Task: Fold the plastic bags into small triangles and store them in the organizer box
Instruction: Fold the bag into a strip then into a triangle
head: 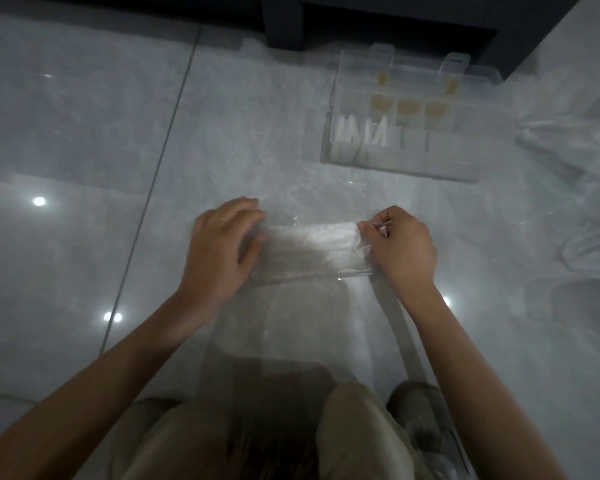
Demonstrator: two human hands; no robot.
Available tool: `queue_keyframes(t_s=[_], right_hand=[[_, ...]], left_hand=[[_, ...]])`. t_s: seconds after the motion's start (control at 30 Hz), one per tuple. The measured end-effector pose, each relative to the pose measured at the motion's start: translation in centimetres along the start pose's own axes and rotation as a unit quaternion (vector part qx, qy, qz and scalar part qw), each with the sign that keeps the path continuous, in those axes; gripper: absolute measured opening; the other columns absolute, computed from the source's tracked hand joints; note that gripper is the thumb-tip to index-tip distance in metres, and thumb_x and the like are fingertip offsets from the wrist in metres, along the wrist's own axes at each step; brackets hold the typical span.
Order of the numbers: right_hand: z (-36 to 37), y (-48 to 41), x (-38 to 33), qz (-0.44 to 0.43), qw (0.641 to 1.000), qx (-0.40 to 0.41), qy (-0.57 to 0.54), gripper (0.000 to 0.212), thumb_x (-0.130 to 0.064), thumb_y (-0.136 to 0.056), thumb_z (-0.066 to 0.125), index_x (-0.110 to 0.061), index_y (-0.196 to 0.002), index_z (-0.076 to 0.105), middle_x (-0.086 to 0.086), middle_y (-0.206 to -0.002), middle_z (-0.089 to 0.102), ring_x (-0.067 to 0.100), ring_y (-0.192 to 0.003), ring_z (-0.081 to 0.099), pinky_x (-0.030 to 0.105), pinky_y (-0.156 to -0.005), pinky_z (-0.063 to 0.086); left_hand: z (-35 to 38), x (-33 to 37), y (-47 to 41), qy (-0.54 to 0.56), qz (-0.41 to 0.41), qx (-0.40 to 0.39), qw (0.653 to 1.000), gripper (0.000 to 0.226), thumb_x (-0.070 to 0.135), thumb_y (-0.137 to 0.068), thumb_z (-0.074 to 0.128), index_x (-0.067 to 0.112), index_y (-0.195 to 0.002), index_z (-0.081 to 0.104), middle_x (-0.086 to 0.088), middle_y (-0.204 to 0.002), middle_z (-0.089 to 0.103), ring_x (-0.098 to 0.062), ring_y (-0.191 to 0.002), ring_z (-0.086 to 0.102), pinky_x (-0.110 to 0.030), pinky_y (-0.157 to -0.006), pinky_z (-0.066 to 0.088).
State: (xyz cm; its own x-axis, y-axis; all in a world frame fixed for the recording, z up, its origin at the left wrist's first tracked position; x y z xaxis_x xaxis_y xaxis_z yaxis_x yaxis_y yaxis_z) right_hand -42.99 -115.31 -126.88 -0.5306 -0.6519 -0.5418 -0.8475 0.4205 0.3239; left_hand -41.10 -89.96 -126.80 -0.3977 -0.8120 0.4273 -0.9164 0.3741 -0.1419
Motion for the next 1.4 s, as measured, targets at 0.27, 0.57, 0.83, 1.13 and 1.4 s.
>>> queue_keyframes(t_s=[0.27, 0.57, 0.83, 1.13, 1.4], right_hand=[[0.0, 0.0, 0.1, 0.002, 1.000, 0.006, -0.006, 0.012, -0.036, -0.089, 0.064, -0.024, -0.090, 0.061, -0.012, -0.081, 0.053, 0.007, -0.079, 0.048, 0.024, -0.067, 0.031], [0.2, 0.7, -0.3, -0.055, 0.993, 0.061, 0.089, 0.021, -0.033, -0.092, 0.060, -0.016, -0.105, 0.058, 0.001, -0.096, 0.064, 0.025, -0.092, 0.060, 0.029, -0.066, 0.033], [4.7, 3.9, 0.4, -0.326, 0.917, 0.018, 0.228, 0.056, -0.040, -0.101, 0.027, -0.010, -0.147, 0.037, 0.009, -0.153, 0.036, 0.025, -0.142, 0.032, 0.039, -0.117, 0.014], [3.3, 2.8, 4.4, -0.256, 0.932, 0.010, 0.257, 0.061, -0.044, -0.101, 0.016, -0.015, -0.154, 0.016, 0.001, -0.160, 0.012, 0.016, -0.147, 0.013, 0.039, -0.119, 0.003], [3.4, 2.7, 4.7, -0.248, 0.927, 0.015, 0.282, 0.063, -0.044, -0.101, 0.015, -0.011, -0.154, 0.015, 0.005, -0.161, 0.012, 0.021, -0.147, 0.011, 0.043, -0.119, 0.003]], left_hand=[[4.9, 3.3, 0.3, -0.143, 0.144, -0.134, 0.970, 0.053, 0.030, -0.097, 0.031, 0.007, -0.143, 0.043, -0.010, -0.152, 0.038, -0.022, -0.140, 0.037, -0.042, -0.114, 0.020], [5.3, 2.0, 1.1, -0.175, 0.123, -0.155, 0.965, 0.065, 0.046, -0.099, 0.025, 0.006, -0.149, 0.032, -0.009, -0.157, 0.027, -0.021, -0.145, 0.025, -0.048, -0.115, 0.020], [5.3, 2.2, 1.0, -0.168, 0.109, -0.159, 0.967, 0.066, 0.048, -0.097, 0.028, 0.007, -0.149, 0.031, -0.009, -0.157, 0.027, -0.019, -0.145, 0.024, -0.049, -0.115, 0.018], [4.8, 1.4, 1.5, -0.172, 0.083, -0.178, 0.965, 0.075, 0.058, -0.095, 0.026, 0.009, -0.151, 0.026, -0.006, -0.160, 0.020, -0.016, -0.147, 0.016, -0.052, -0.116, 0.014], [3.0, 0.6, 3.4, -0.183, -0.106, -0.173, 0.962, 0.104, 0.081, -0.079, 0.015, 0.012, -0.152, -0.009, -0.005, -0.159, -0.020, -0.022, -0.147, -0.015, -0.065, -0.108, -0.012]])
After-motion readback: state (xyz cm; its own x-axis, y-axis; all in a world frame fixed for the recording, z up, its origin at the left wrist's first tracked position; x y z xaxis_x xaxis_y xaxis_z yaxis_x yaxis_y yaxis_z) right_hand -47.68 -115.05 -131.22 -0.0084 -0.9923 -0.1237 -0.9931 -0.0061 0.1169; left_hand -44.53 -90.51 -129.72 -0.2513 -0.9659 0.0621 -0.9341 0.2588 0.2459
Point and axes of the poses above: each hand's wrist, its own y-axis away from the middle knuckle, its own z-axis out of the palm, x = y × z, the point moved 2 cm from there along -y, towards the middle knuckle
